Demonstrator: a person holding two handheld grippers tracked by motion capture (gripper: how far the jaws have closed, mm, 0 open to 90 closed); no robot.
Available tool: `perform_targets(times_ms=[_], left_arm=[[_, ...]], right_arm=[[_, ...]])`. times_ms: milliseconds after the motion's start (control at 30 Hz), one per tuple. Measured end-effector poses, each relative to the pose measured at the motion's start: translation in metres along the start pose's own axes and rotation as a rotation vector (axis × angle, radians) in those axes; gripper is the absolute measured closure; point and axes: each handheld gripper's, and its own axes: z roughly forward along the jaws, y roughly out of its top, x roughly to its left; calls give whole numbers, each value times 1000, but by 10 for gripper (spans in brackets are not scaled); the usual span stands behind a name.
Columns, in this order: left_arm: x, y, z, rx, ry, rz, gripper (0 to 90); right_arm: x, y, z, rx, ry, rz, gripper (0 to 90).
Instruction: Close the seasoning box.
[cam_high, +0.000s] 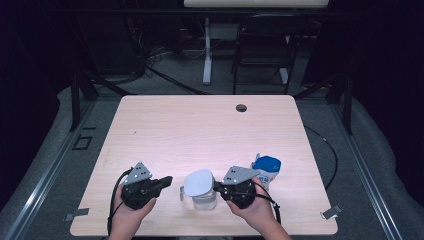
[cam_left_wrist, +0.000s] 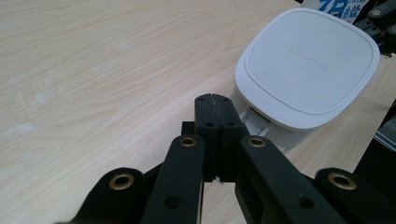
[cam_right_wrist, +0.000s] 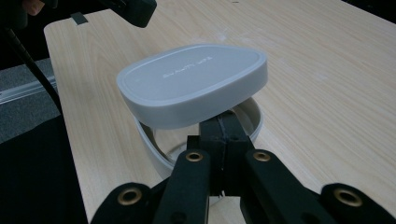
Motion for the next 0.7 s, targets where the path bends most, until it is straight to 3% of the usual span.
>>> perform_targets(times_ms=[400,700], left_arm=[[-2,-4,-1,9,-2,20,900],[1,-7,-4,4,3,14,900]], right_arm=[[3,5,1,-4,3,-3,900],[8,11,4,22,0,-21,900]])
